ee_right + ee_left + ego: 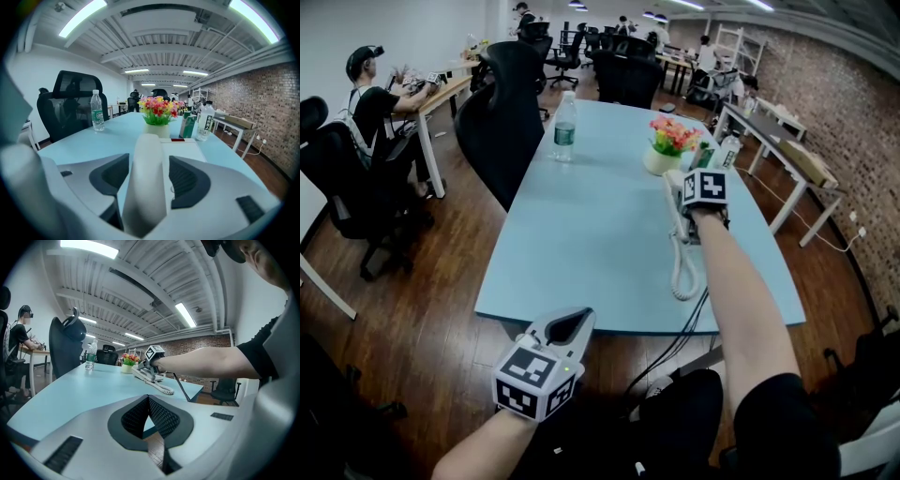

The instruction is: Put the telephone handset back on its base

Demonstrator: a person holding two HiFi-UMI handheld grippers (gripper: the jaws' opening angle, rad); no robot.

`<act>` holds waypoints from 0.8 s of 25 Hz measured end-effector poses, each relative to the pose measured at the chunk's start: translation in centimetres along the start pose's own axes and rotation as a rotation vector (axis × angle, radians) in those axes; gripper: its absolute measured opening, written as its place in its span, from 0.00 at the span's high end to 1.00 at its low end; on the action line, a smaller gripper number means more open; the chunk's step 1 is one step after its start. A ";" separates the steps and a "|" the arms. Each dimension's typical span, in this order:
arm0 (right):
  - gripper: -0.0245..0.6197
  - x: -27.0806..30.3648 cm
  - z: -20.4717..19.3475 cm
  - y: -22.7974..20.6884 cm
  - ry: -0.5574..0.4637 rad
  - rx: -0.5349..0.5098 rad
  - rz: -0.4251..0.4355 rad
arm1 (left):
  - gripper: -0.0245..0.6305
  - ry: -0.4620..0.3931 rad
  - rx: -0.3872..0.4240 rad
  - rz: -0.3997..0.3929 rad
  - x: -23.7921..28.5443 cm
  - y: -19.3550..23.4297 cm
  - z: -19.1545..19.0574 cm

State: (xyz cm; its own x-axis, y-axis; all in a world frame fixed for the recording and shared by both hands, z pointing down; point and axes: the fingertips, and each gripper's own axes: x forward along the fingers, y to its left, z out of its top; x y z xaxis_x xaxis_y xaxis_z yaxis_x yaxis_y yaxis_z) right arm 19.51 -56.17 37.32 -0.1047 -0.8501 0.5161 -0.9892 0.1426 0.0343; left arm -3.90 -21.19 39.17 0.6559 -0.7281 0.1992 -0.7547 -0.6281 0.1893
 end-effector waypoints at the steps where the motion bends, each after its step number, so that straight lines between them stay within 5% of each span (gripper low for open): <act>1: 0.50 -0.2 0.1 -0.1 -0.001 -0.005 -0.005 | 0.96 0.000 0.000 0.000 0.0 0.0 0.0; 12: 0.53 -2.6 0.2 0.1 -0.022 -0.013 0.043 | 0.96 0.004 0.010 -0.010 0.1 -0.8 0.0; 14: 0.62 -3.7 0.2 0.4 -0.031 -0.014 0.055 | 0.96 0.004 0.015 -0.013 0.1 -1.0 0.1; 16: 0.93 -5.0 0.1 0.9 -0.051 -0.016 0.080 | 0.96 0.002 0.020 -0.015 0.1 -1.3 0.2; 20: 0.94 -7.9 -0.5 2.5 -0.098 0.019 0.183 | 0.96 0.007 0.025 -0.020 0.3 -1.8 0.0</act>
State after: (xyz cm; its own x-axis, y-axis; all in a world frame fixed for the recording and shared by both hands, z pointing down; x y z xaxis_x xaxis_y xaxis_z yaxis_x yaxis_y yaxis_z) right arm 17.90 -48.87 33.73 -0.2916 -0.8563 0.4264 -0.9544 0.2904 -0.0694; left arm -2.38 -20.26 38.89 0.6711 -0.7133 0.2022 -0.7413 -0.6495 0.1691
